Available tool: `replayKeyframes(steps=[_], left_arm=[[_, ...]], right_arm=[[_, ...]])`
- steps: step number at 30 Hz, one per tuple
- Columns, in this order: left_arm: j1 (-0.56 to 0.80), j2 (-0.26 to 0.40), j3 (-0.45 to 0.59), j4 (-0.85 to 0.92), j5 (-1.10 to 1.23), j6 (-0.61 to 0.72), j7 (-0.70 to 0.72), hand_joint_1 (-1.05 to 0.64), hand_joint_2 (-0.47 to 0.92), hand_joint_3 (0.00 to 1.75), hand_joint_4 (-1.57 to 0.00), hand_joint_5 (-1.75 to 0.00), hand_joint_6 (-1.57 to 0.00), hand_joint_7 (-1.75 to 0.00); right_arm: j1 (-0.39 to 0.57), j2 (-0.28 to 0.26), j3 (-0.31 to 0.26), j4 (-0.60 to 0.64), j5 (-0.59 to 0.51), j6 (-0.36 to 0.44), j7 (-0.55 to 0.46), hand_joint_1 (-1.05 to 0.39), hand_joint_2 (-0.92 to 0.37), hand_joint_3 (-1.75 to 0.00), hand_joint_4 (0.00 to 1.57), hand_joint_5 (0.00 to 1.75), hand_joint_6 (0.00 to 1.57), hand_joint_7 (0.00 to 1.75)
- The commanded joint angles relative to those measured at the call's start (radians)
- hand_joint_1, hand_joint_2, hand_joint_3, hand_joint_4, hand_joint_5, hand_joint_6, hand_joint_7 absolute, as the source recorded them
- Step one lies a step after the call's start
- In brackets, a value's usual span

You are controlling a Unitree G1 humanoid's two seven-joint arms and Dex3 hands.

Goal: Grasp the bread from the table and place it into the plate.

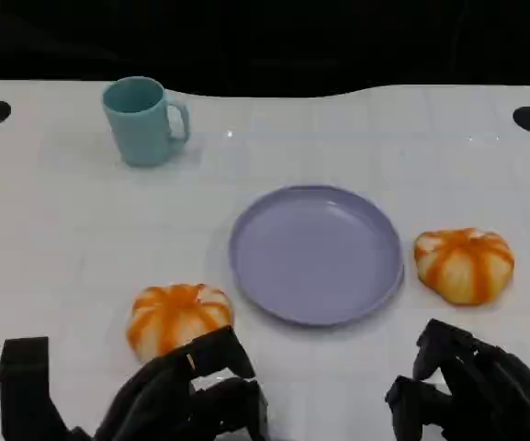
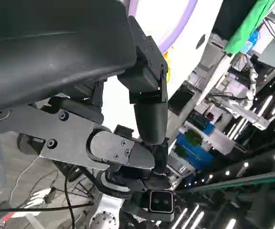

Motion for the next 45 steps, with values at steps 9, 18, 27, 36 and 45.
replayKeyframes(steps=[9, 18, 27, 36, 45], left_arm=[[0.006, 0.009, 0.006, -0.015, 0.0, 0.001, 0.014, -0.43, 0.89, 0.0, -0.6, -1.74, -0.61, -1.35], [0.006, 0.01, 0.006, -0.011, 0.0, -0.001, 0.011, -0.44, 0.88, 0.0, -0.59, -1.74, -0.61, -1.35], [0.003, 0.01, 0.01, -0.009, -0.006, 0.003, 0.007, -0.43, 0.89, 0.0, -0.59, -1.74, -0.6, -1.36], [0.004, 0.008, 0.013, -0.007, -0.013, -0.011, -0.01, -0.46, 0.88, 0.0, -0.6, -1.72, -0.6, -1.35], [0.003, 0.004, 0.031, -0.026, -0.042, -0.008, -0.01, -0.51, 0.86, 0.0, -0.57, -1.71, -0.55, -1.38]], right_arm=[[0.005, -0.014, -0.004, -0.011, 0.002, 0.002, -0.008, -0.69, -0.92, -0.16, 0.87, 1.63, 0.76, 1.36], [0.006, -0.015, -0.003, -0.01, 0.001, -0.002, -0.006, -0.7, -0.92, -0.15, 0.87, 1.64, 0.77, 1.37], [0.004, -0.012, -0.003, -0.005, -0.002, -0.008, -0.005, -0.69, -0.92, -0.16, 0.87, 1.62, 0.77, 1.36], [0.008, -0.013, -0.002, -0.012, -0.001, -0.003, -0.011, -0.7, -0.92, -0.16, 0.87, 1.63, 0.77, 1.37], [0.002, -0.013, -0.004, -0.005, 0.004, -0.006, -0.004, -0.69, -0.92, -0.17, 0.87, 1.63, 0.76, 1.36]])
